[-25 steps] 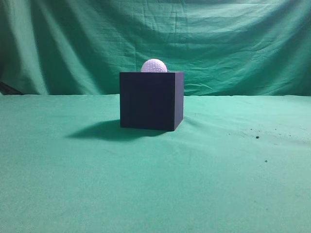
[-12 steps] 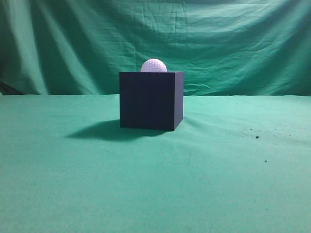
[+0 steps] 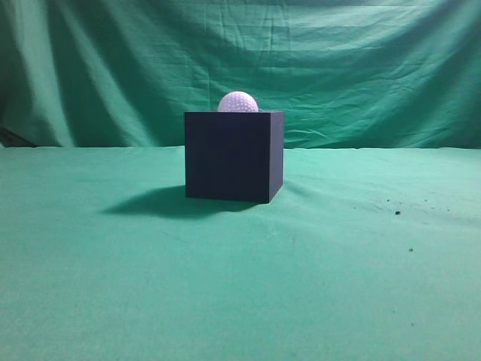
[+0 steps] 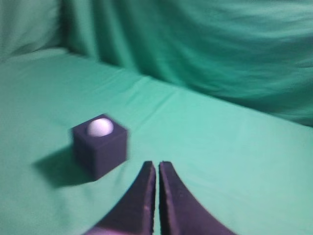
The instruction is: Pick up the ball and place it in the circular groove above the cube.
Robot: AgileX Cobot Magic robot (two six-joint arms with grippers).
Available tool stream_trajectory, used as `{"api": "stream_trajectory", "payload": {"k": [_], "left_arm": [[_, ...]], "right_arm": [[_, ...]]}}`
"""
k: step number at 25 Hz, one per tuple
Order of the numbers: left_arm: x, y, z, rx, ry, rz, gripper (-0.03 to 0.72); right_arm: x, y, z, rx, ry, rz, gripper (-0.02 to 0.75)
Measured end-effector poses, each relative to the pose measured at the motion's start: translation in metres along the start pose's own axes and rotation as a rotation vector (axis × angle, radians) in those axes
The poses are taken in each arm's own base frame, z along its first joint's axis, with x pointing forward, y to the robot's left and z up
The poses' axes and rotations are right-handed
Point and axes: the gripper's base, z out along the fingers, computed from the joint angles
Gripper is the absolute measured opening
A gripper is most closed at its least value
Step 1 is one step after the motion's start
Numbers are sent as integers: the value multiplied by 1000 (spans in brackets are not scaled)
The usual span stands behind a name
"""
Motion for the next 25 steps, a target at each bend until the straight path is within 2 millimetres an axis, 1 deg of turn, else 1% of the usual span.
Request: {"api": "stream_trajectory", "payload": {"k": [2,5,7,11,13,15,20,25], "left_arm": [[0,0,0,0,0,0,0],[0,0,0,0,0,0,0],[0,0,0,0,0,0,0],[0,0,0,0,0,0,0],[0,0,0,0,0,0,0],[0,0,0,0,0,0,0],[0,0,0,0,0,0,0],[0,0,0,0,0,0,0]], "right_arm": [[17,-3,-1,108,-43,15,0],[51,-5,9,244,-52,53,0],[70,-7,16,309,-65,87,0],[108,-8,31,361,-39,152,0],[122,-7,36,357,-13,179,0],[128,-7,38,351,8,198,0],[134,-4,38,330,73,216,0],[135,-3,38,325,87,222,0]]}}
